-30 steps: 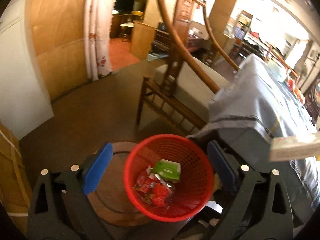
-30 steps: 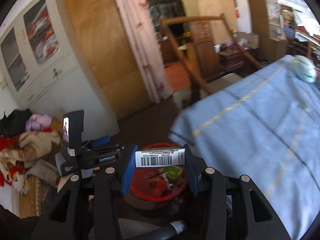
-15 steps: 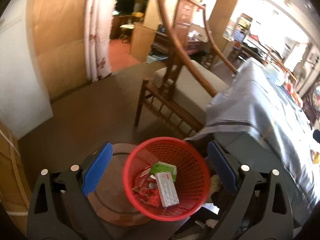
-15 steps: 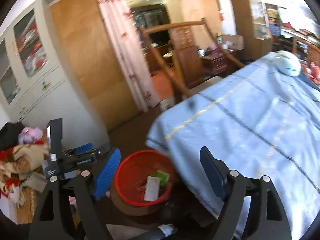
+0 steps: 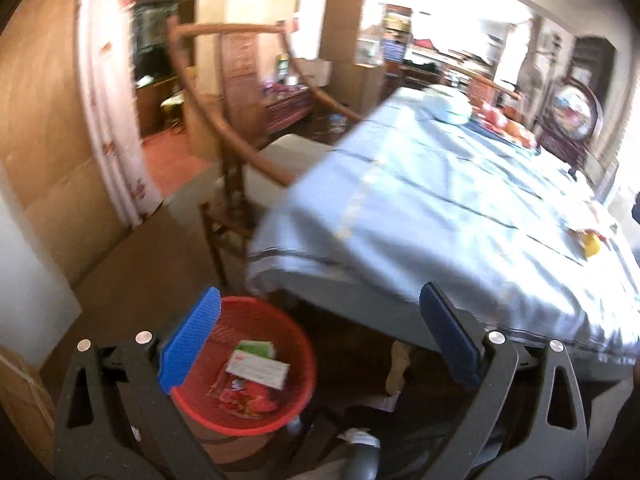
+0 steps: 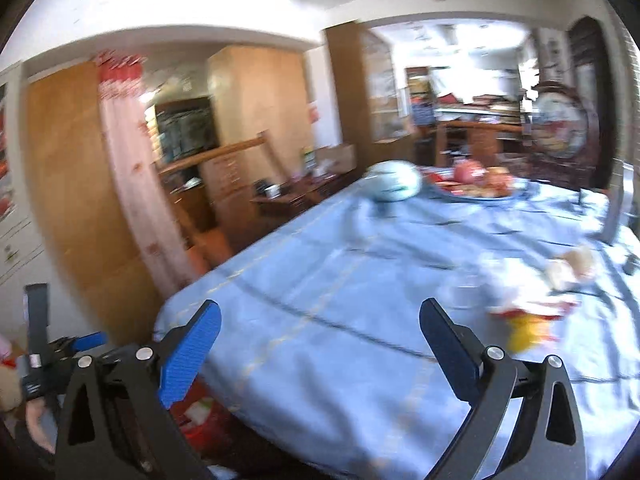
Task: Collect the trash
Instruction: 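Move both tools back over the table toward the clear cup and tissue, then grasp the clear plastic cup with the left tool while the right tool grasps the white tissue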
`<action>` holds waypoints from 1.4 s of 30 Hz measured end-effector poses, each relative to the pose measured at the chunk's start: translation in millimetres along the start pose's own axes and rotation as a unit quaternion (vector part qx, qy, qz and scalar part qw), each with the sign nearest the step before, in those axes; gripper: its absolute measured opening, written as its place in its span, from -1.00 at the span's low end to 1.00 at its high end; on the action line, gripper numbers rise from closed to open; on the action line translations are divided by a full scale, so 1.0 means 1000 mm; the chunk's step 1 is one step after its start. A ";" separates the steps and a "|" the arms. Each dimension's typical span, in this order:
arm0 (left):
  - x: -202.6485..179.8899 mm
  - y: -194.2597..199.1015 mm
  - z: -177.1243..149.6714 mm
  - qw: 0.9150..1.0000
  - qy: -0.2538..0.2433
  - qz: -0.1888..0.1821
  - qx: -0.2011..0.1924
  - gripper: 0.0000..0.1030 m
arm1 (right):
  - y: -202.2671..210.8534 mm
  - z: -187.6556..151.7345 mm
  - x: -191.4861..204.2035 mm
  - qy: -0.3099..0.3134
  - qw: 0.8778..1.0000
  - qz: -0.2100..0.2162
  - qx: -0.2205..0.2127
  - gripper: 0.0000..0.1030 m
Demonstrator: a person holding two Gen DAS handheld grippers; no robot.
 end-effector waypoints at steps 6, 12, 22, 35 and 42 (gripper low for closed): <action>-0.085 -0.002 0.010 0.996 -0.052 -0.068 0.007 0.87 | 0.047 -0.010 -0.112 -0.080 0.993 -0.085 -0.032 0.90; -0.192 -0.024 0.028 0.983 -0.130 -0.131 0.013 0.87 | 0.094 -0.032 -0.214 -0.179 0.970 -0.152 -0.067 0.90; -0.332 -0.098 0.059 0.963 -0.187 -0.187 0.054 0.87 | 0.097 -0.064 -0.275 -0.242 0.952 -0.176 -0.069 0.90; -0.385 -0.204 0.073 0.960 -0.197 -0.155 0.126 0.87 | 0.044 -0.045 -0.274 -0.210 0.967 -0.145 -0.011 0.90; -0.357 -0.212 0.088 0.968 -0.150 -0.160 0.124 0.86 | -0.015 -0.024 -0.260 -0.196 0.975 -0.097 0.045 0.90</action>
Point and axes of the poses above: each gripper's, at about its wrist camera, not at the fingertips, and y roughly against the way its jaws point, x to its left, z to its top, the point moved 8 cm from there along -y, roughly the way its jaws point
